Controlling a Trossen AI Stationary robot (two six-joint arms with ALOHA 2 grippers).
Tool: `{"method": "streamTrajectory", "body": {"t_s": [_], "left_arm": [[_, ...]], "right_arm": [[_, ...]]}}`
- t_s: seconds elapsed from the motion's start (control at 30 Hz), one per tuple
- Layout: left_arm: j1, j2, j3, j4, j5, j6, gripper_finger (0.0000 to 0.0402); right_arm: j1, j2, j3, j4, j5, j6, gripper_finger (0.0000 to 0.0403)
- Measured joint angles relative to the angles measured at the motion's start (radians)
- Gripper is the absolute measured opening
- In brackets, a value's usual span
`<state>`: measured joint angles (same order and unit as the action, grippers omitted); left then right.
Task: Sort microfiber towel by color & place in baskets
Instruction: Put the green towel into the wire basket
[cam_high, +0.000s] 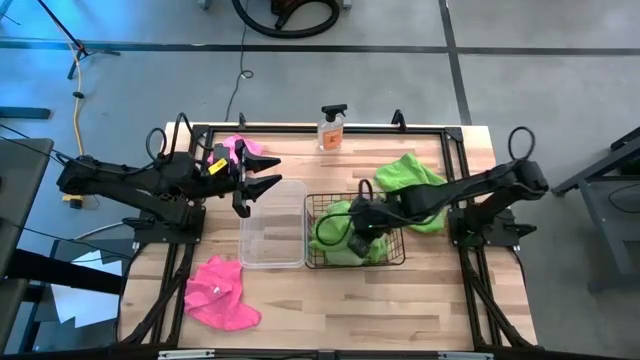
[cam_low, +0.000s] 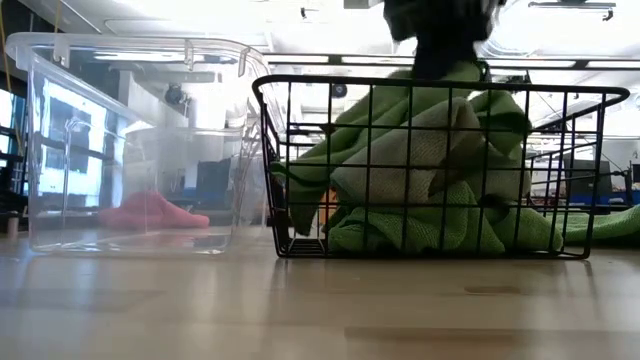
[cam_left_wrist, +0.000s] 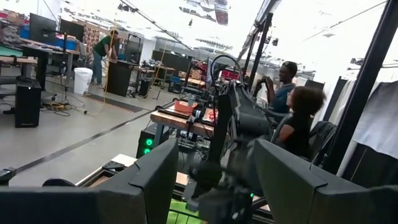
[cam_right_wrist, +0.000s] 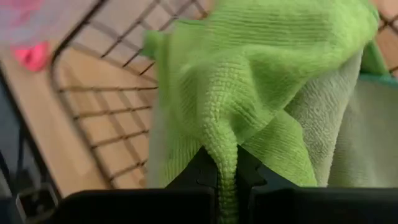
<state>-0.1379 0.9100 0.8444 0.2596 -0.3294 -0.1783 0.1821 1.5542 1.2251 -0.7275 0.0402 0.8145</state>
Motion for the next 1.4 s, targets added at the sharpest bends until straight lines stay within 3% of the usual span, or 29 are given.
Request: {"method": "streamTrajectory", "body": {"t_s": [0.27, 0.6, 0.73, 1.1, 1.4], "left_arm": [[0.0, 0.0, 0.0, 0.0, 0.0, 0.0, 0.02], [0.0, 0.0, 0.0, 0.0, 0.0, -0.001, 0.02], [0.0, 0.0, 0.0, 0.0, 0.001, -0.001, 0.02], [0.0, -0.002, 0.001, 0.0, 0.001, 0.049, 0.02], [0.0, -0.007, 0.001, 0.001, 0.001, 0.059, 0.02]], "right_arm": [[-0.036, 0.156, 0.0, 0.011, -0.038, 0.291, 0.0], [-0.039, 0.302, 0.005, 0.028, -0.038, 0.313, 0.002], [-0.039, 0.303, 0.004, 0.041, -0.041, 0.321, 0.0054], [-0.038, 0.244, -0.001, 0.023, -0.107, 0.279, 0.0195], [-0.039, 0.127, -0.002, -0.056, -0.12, 0.209, 0.0213]]}}
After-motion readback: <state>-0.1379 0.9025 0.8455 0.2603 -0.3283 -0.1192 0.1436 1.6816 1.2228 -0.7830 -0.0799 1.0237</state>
